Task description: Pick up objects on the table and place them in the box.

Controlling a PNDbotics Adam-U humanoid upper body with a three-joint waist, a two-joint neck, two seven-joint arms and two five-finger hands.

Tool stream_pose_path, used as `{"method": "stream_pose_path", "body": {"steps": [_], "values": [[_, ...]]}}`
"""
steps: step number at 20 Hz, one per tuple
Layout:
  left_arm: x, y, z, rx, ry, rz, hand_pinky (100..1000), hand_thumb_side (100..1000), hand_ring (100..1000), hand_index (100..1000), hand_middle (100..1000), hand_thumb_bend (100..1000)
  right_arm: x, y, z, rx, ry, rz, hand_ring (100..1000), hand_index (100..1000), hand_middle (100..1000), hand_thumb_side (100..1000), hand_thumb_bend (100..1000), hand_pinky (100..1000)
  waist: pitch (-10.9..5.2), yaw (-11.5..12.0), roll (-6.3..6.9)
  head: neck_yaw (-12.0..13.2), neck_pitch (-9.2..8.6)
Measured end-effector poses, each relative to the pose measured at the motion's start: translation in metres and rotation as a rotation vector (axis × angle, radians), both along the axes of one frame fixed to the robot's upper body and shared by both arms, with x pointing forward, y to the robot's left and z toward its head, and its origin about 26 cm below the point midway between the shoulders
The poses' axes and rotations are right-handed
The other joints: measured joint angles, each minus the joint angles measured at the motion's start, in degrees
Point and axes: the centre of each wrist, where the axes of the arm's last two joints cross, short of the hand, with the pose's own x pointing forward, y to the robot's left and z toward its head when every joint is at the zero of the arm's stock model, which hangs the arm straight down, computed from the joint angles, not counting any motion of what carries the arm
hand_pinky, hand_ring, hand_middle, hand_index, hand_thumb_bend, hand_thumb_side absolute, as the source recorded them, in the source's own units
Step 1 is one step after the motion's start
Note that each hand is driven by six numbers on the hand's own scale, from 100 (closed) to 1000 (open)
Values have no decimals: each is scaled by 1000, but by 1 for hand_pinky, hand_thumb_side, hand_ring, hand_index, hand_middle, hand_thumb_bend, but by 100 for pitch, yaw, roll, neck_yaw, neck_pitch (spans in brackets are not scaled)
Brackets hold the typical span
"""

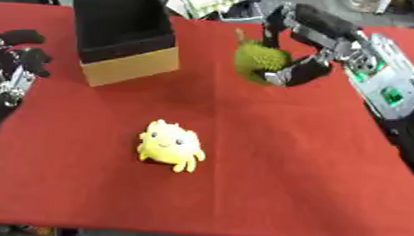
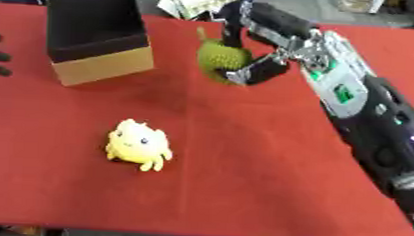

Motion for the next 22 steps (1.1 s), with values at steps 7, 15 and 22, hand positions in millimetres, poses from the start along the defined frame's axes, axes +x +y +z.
{"method": "stream_pose_path", "body": {"steps": [7, 15, 22], "values": [[5, -24, 9, -34, -29, -106, 612, 576, 667, 794, 722, 420, 24, 7, 50, -3, -127, -94, 456, 406, 380, 100, 246, 651, 124, 547, 1, -333, 0], [10, -57, 27, -75, -80, -256, 610, 573, 664, 793, 722, 419, 52, 17, 46, -58, -185, -199, 458, 414, 391, 100, 173, 652, 346, 1311, -79, -972, -52], [10, -67, 34, -87, -95, -309, 607, 574, 662, 791, 719, 421, 65, 20, 38, 14, -296, -294, 781, 899, 814, 257, 587, 768, 399, 1584, -107, -1398, -181]]}}
